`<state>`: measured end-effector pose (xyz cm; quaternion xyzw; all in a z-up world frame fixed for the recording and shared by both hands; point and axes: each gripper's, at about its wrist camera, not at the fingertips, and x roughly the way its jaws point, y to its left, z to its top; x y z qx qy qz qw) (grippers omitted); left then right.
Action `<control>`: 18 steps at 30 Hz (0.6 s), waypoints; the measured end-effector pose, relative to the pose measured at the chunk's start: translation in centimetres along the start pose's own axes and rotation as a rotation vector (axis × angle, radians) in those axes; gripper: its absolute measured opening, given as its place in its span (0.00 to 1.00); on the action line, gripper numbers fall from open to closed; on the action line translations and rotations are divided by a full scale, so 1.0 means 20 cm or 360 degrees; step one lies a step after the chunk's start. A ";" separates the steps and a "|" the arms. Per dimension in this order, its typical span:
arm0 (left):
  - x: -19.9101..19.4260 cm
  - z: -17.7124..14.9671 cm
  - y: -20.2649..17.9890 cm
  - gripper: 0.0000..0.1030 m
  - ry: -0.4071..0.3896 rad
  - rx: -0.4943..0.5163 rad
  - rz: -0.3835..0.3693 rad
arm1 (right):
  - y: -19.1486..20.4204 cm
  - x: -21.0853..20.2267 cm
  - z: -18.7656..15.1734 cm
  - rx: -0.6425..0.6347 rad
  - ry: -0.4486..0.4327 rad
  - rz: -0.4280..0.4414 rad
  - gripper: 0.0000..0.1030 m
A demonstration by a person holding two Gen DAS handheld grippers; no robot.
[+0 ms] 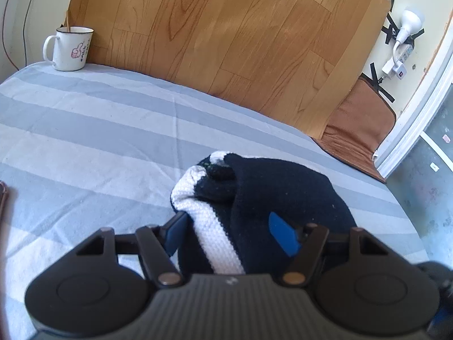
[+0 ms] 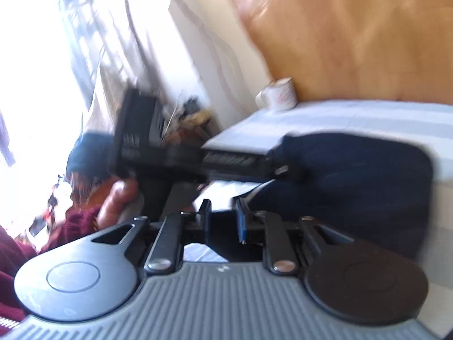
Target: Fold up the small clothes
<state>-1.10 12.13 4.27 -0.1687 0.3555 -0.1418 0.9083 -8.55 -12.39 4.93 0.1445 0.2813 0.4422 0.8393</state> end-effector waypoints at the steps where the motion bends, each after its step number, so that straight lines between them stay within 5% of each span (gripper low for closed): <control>1: 0.02 -0.01 0.02 0.64 0.0007 -0.0013 -0.0013 | -0.05 -0.07 0.01 0.0066 -0.0057 -0.0056 0.24; 4: 0.09 -0.03 0.08 0.71 0.0045 -0.0079 -0.0081 | -0.21 -0.19 0.02 0.0291 -0.0187 -0.0273 0.40; 7: 0.11 -0.04 0.12 0.75 0.0040 -0.0107 -0.0149 | -0.31 -0.18 -0.02 0.0437 -0.0148 -0.0453 0.52; 9: 0.09 -0.02 0.11 0.75 0.0076 -0.0126 -0.0127 | -0.36 -0.17 -0.04 0.0556 -0.0104 -0.0411 0.69; 11: 0.03 0.00 0.12 0.74 0.0085 -0.0148 -0.0147 | -0.40 -0.17 -0.07 0.0643 -0.0057 -0.0348 0.76; 13: -0.05 0.02 0.13 0.80 0.0048 -0.0168 -0.0202 | -0.41 -0.17 -0.08 0.0648 -0.0032 -0.0302 0.78; 15: -0.12 0.02 0.14 0.96 0.0019 -0.0192 -0.0295 | -0.42 -0.17 -0.08 0.0646 -0.0010 -0.0266 0.80; 18: -0.16 0.01 0.13 1.00 0.0052 -0.0192 -0.0446 | -0.46 -0.14 -0.06 0.0673 0.0023 -0.0217 0.81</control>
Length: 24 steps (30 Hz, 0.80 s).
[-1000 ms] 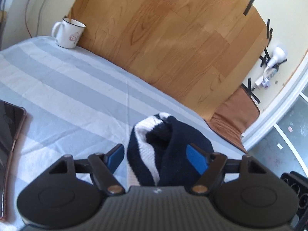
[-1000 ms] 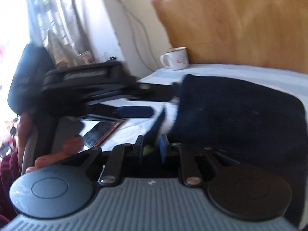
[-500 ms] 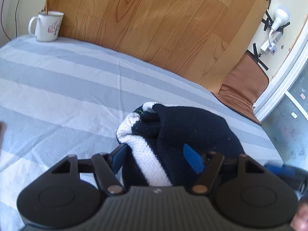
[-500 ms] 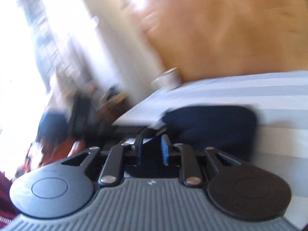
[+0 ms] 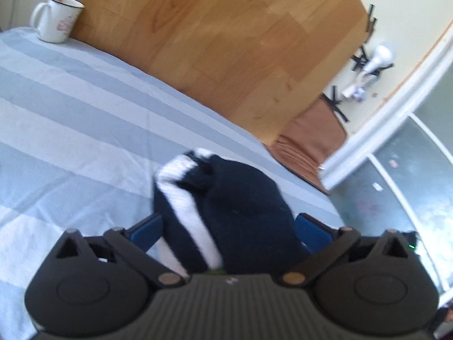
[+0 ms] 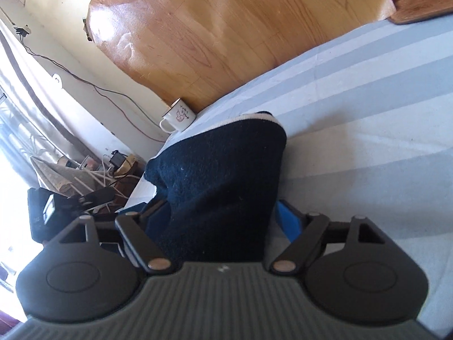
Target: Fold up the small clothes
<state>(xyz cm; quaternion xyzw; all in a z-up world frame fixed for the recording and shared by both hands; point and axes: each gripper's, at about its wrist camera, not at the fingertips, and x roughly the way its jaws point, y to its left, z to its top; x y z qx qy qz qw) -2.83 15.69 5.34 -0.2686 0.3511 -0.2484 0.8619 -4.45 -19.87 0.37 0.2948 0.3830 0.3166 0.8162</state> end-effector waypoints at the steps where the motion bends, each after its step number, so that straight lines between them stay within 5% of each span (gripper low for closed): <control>1: 0.02 -0.01 -0.01 1.00 0.0023 0.0004 0.0007 | -0.01 0.02 0.01 0.0011 0.0014 0.0011 0.81; 4: 0.11 -0.02 0.02 1.00 0.0114 -0.0015 0.0094 | -0.04 0.10 0.02 0.0032 0.0088 0.0043 0.82; 6: 0.20 -0.04 0.10 1.00 0.0238 -0.0153 0.0039 | -0.03 0.15 0.01 0.0018 0.0088 0.0088 0.84; 9: 0.23 -0.08 0.08 0.99 0.0171 -0.0105 -0.0006 | 0.04 0.20 -0.01 -0.0097 0.0072 0.0055 0.76; 14: 0.35 -0.03 0.03 0.75 0.0210 -0.0074 0.0055 | 0.11 0.17 0.00 -0.0206 -0.0114 0.0016 0.44; 17: 0.42 0.08 0.01 0.67 0.0208 -0.0072 -0.0026 | 0.11 0.13 0.09 -0.0272 -0.0262 -0.0017 0.43; 24: 0.74 0.40 -0.24 0.67 0.0046 0.0162 -0.0093 | -0.06 0.11 0.49 -0.0301 -0.0527 -0.0050 0.43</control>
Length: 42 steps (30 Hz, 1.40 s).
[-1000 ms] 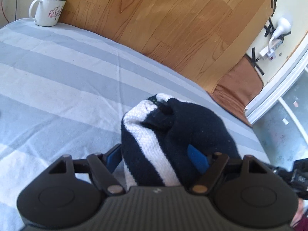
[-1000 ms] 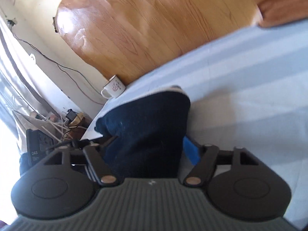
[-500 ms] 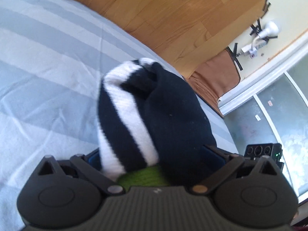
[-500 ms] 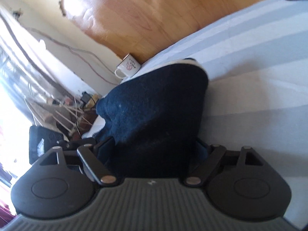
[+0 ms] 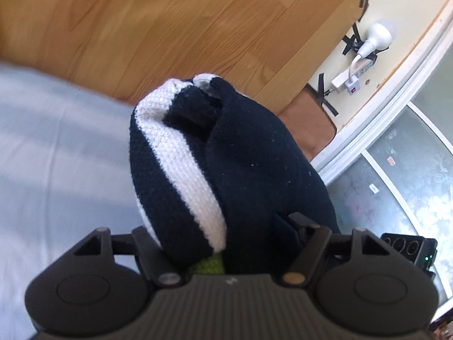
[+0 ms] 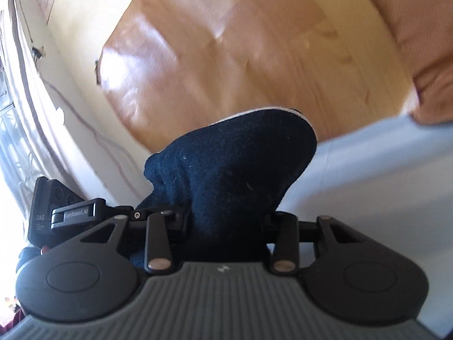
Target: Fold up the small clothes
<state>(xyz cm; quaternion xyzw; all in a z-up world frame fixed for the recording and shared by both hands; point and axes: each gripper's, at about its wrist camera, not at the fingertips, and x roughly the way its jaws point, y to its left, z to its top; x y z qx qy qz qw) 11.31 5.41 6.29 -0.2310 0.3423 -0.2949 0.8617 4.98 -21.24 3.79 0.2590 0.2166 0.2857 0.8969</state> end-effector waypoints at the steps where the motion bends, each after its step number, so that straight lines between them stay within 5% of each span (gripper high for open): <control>1: 0.07 0.04 -0.01 0.67 -0.0009 0.0012 0.0004 | -0.04 0.04 0.04 -0.0008 -0.0016 -0.0023 0.43; 7: 0.45 0.16 0.08 0.67 0.0049 -0.0016 0.0095 | -0.37 0.26 0.11 0.0044 0.0056 -0.0200 0.43; 10: 0.62 0.12 0.16 0.71 0.0118 -0.0023 0.0224 | -0.45 0.36 0.09 0.0095 0.0156 -0.0368 0.53; 13: 0.63 0.06 0.13 0.82 0.0015 0.0086 0.0275 | -0.45 0.35 0.10 0.0071 0.0148 -0.0353 0.63; 23: 0.29 -0.10 -0.15 0.83 -0.0184 0.0207 0.0625 | -0.27 0.01 -0.01 0.0003 -0.0022 -0.0575 0.84; 29: 0.14 -0.36 -0.31 0.91 -0.0231 0.0339 0.0876 | -0.11 -0.24 -0.24 -0.0024 0.0076 -0.0712 0.84; 42: -0.04 -0.77 -0.44 0.94 -0.0205 0.0373 0.1005 | 0.11 -0.42 -0.47 -0.0070 0.0021 -0.0857 0.86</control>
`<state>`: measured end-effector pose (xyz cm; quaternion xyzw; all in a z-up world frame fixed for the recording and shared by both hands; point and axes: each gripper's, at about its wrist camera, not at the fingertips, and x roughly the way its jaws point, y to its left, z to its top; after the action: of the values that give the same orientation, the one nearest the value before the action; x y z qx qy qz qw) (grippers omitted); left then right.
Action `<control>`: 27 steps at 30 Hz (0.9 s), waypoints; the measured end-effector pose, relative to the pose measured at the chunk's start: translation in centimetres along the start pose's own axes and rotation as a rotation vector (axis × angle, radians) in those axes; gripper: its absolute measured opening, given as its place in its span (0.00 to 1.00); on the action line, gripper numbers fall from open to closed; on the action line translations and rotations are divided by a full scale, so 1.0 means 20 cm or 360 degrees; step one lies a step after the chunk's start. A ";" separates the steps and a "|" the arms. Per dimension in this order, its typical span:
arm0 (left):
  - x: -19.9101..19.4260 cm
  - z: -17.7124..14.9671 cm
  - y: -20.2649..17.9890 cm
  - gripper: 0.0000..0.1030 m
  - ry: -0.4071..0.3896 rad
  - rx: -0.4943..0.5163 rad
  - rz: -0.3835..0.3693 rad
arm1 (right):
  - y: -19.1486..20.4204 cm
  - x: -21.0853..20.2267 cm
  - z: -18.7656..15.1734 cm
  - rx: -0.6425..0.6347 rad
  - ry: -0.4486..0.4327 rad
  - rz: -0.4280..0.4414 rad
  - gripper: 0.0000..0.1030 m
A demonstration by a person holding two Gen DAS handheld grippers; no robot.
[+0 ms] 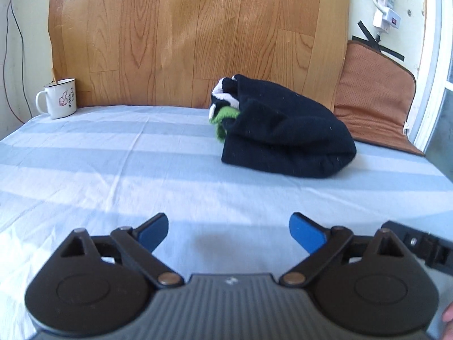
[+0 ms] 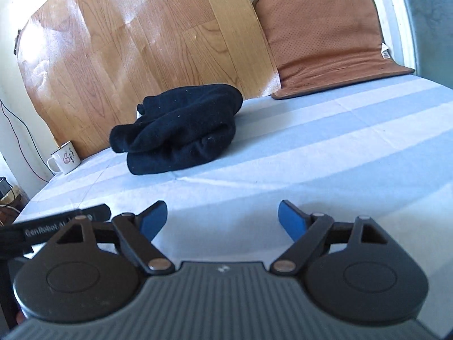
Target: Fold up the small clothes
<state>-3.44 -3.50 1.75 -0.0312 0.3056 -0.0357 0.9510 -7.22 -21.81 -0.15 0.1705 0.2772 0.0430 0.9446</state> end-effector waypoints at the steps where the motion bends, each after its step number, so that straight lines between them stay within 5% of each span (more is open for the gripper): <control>1: 0.00 -0.02 -0.01 0.94 0.0008 0.0012 0.0016 | 0.01 -0.01 -0.02 0.0005 -0.0006 -0.0021 0.86; 27: 0.00 -0.07 -0.02 1.00 0.0010 0.0073 -0.0004 | -0.05 -0.05 -0.08 0.0125 -0.0091 0.0065 0.90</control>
<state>-4.37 -4.00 0.65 -0.0098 0.3077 -0.0438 0.9504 -8.82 -22.50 -1.26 0.2142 0.2480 0.0466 0.9436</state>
